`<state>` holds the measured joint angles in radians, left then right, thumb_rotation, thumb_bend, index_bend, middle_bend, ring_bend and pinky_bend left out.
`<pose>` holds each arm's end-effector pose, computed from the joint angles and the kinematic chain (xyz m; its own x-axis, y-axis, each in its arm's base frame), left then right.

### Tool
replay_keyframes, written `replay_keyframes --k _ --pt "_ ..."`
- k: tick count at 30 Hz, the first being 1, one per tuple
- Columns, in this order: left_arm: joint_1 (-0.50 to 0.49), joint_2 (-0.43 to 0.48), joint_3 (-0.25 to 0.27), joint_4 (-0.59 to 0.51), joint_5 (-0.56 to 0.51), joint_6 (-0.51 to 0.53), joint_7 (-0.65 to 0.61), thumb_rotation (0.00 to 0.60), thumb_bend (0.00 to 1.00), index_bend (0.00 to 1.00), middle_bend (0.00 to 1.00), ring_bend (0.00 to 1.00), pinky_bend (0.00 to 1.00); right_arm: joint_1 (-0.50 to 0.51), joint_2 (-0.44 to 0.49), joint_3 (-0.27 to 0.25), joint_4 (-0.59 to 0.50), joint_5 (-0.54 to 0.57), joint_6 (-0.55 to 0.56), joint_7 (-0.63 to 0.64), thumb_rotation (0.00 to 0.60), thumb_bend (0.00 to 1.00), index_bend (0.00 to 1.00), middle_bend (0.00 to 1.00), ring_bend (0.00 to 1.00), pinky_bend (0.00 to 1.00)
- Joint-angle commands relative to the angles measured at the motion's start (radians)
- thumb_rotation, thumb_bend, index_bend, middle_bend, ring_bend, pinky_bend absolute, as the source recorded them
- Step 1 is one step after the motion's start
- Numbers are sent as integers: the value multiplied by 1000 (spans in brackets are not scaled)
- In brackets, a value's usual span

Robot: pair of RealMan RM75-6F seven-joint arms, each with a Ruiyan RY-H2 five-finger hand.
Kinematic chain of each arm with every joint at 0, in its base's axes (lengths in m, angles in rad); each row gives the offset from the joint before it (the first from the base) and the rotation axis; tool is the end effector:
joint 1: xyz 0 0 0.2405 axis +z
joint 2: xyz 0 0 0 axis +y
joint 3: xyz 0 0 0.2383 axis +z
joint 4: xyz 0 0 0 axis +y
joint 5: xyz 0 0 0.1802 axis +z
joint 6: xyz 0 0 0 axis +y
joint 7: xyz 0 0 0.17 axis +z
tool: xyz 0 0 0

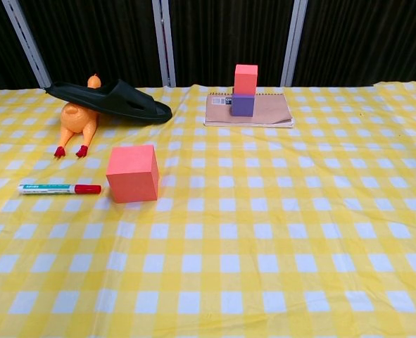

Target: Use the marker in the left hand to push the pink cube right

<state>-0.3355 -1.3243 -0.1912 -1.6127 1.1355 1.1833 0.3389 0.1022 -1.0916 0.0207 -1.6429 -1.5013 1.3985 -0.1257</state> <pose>-0.2576 0.2879 0.1035 0.4187 0.1589 0.8941 0.9027 0.0345 -0.4288 -0.2843 -0.2014 0.1658 0.5062 -0.1069 0.8558 -0.8622 -0.0397 0.5050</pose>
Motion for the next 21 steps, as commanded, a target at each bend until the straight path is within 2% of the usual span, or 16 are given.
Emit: replay_keyframes --k 1,7,13,21 --pt "-75 -63 -38 51 -98 -74 81 600 281 458 104 0 48 0 1 1 -2 2 0 3 600 354 0 0 0 0" --pt "-153 -150 -57 125 -212 -118 183 600 282 463 103 0 48 1 2 1 1 1 -2 11 600 354 0 0 0 0" --pt "-202 -208 -52 186 -293 -131 265 600 291 466 102 0 48 2 2 2 2 0 -2 18 600 354 0 0 0 0" --pt "-242 -268 -34 255 -344 -152 305 600 293 476 102 0 48 2 1 2 4 -5 1 24 600 354 0 0 0 0"
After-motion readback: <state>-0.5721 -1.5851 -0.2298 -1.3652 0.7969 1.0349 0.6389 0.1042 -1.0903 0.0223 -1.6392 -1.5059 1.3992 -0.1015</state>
